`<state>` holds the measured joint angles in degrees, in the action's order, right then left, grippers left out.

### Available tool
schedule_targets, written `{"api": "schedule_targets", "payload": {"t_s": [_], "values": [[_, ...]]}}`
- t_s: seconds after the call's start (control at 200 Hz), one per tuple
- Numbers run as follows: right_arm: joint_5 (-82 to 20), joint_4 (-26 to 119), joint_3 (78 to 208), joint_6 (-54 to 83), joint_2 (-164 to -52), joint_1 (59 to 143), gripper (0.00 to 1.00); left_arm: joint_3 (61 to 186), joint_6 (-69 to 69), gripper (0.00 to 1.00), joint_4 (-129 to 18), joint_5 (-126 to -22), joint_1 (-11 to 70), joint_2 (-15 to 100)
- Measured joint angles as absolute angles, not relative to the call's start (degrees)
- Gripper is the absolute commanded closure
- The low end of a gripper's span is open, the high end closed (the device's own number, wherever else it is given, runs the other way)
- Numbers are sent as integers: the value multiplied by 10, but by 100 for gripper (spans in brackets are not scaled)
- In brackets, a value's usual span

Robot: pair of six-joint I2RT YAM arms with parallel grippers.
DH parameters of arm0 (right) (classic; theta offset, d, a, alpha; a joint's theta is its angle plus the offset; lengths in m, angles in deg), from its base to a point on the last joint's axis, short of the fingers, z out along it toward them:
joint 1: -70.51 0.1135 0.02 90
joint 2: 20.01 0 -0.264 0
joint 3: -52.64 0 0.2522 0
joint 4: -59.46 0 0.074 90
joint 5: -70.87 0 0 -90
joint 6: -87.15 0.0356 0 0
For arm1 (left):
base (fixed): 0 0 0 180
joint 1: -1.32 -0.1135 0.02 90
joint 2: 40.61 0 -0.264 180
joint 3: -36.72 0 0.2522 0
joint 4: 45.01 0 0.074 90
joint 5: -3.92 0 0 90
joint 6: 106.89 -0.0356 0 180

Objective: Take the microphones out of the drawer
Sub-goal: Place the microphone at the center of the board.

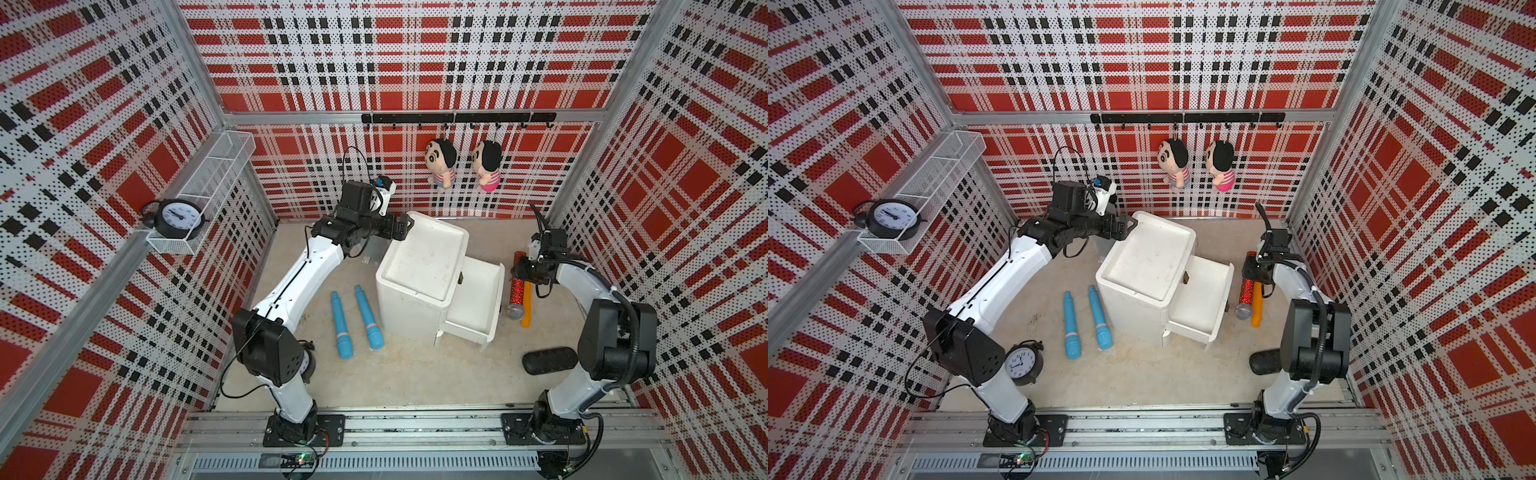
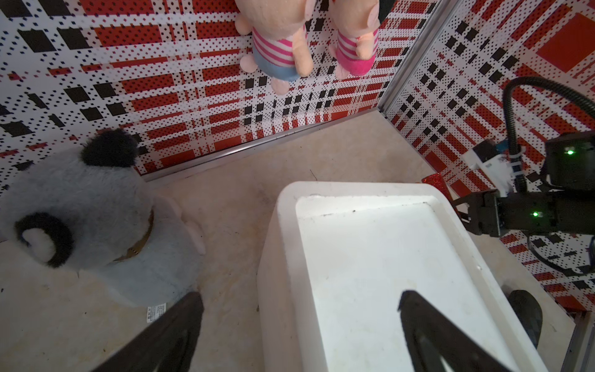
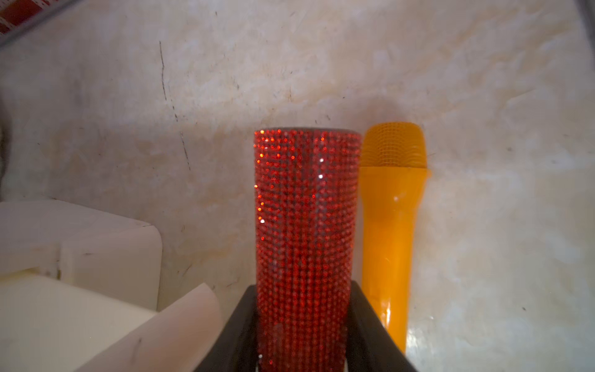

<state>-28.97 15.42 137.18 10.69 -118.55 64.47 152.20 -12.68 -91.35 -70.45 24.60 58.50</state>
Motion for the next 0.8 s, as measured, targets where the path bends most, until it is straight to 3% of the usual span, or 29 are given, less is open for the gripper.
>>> {"api": "schedule_targets", "payload": {"t_s": [0.311,0.797], "values": [[-255,151,1421,102,-1271,677,100,1522,-127,2,-913,-705,246,586],[-216,141,1422,102,-1301,683,100,1522,-127,2,-914,-705,246,589]]}}
